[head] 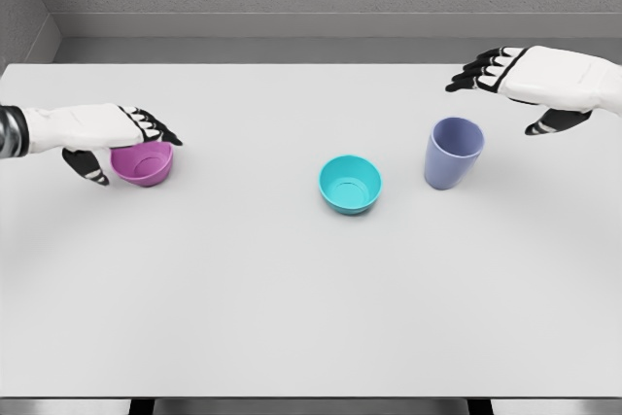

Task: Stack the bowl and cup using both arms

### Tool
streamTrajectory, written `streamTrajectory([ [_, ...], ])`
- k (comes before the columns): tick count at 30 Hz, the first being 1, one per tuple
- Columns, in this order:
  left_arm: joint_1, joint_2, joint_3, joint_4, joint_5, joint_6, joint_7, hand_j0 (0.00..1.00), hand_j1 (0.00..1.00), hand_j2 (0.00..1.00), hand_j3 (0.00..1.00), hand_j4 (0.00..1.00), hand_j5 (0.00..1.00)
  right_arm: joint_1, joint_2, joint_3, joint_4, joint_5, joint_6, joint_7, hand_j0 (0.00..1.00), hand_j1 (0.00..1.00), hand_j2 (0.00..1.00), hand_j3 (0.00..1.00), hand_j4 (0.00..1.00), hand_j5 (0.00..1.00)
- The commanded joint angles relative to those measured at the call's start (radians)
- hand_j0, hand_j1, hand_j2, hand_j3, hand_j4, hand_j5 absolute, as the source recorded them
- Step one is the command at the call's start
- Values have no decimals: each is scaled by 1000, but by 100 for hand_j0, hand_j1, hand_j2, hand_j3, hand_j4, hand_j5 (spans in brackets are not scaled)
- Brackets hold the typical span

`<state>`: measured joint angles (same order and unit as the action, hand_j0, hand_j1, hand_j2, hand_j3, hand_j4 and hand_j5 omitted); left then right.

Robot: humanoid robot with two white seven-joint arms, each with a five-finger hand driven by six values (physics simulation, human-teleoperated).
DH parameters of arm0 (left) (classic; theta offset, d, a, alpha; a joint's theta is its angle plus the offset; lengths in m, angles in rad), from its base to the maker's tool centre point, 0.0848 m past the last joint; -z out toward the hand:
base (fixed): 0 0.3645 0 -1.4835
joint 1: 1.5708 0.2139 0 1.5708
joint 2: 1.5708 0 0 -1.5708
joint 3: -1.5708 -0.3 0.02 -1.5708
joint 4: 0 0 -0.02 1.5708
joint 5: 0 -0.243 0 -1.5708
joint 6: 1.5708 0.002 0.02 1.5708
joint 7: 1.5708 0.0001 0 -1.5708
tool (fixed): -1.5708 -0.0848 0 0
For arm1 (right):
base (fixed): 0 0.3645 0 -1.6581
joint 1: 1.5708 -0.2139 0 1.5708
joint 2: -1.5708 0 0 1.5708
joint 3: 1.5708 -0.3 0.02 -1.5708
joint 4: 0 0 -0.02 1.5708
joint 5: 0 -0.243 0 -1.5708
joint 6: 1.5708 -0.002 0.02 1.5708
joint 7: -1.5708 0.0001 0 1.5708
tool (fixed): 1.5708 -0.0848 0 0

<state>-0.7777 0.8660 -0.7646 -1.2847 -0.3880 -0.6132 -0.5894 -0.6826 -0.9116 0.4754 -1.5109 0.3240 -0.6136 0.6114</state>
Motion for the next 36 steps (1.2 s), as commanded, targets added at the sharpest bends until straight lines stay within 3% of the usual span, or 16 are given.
streamTrajectory([
  [1,0,-2,2,10,4,2,0,100,100,100,100,100,100,0,10,2,6,-3,3,0,100,100,100,100,100,100],
  [14,0,-30,2,47,4,2,0,100,100,100,100,100,100,-44,49,89,11,4,3,0,100,100,100,100,100,100],
  [15,-5,-59,1,82,4,2,0,100,100,100,100,100,100,-44,53,91,20,4,3,0,100,100,100,100,100,100],
  [29,-11,-56,1,88,3,2,0,100,100,100,100,100,100,-72,85,126,138,4,3,0,100,100,100,100,100,100],
  [36,-12,-62,-1,90,-23,2,-1,100,100,100,100,100,100,-77,95,129,133,6,3,0,100,100,100,100,100,100],
])
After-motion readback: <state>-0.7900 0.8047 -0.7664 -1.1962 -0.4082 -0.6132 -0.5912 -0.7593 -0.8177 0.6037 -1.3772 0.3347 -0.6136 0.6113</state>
